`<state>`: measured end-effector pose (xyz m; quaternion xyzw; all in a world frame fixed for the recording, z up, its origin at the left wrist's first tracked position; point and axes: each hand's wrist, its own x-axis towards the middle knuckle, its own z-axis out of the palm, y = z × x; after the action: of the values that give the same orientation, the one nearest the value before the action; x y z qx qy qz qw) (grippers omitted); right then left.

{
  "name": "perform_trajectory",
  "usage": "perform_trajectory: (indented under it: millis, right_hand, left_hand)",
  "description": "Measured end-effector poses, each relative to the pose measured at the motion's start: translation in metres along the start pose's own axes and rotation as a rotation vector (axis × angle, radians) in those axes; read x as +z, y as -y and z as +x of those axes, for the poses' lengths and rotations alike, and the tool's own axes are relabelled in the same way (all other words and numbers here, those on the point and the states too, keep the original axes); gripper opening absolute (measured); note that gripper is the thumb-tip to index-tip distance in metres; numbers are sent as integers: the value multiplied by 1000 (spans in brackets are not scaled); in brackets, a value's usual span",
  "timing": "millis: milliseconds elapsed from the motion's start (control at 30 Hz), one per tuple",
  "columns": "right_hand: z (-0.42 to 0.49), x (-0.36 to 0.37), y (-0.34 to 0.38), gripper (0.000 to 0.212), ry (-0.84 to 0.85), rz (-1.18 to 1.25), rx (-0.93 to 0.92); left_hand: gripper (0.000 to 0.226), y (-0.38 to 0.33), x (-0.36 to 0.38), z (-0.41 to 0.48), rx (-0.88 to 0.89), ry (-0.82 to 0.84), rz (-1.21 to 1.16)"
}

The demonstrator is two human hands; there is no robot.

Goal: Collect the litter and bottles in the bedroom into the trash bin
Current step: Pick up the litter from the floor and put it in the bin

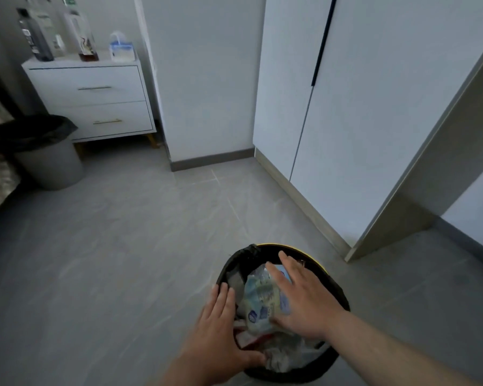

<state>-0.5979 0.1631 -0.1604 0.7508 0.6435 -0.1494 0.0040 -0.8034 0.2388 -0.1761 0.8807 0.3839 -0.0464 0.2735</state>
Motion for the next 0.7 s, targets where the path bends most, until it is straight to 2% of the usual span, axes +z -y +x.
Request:
perform_trajectory:
  millis: [100,200,333,433,533,700]
  right_hand:
    - [7,18,2,99,135,-129,-24]
    - [15,38,3,94,278,-153,29]
    - [25,61,10,97,461,-196,96]
    - [31,64,15,98,535,-229,134]
    - [33,63,20,98,518,-225,153]
    - [24,31,35,86,225,-195,30]
  left_hand:
    - [142,3,3,1,9,-11,-6]
    - [138,4,5,2,24,-15,-3]
    - [137,7,9,2,35,-15,13]
    - [136,6,7,0,34,-2,15]
    - [134,5,4,-3,47,3,8]
    - [122,19,-11,-11,84,-65,-123]
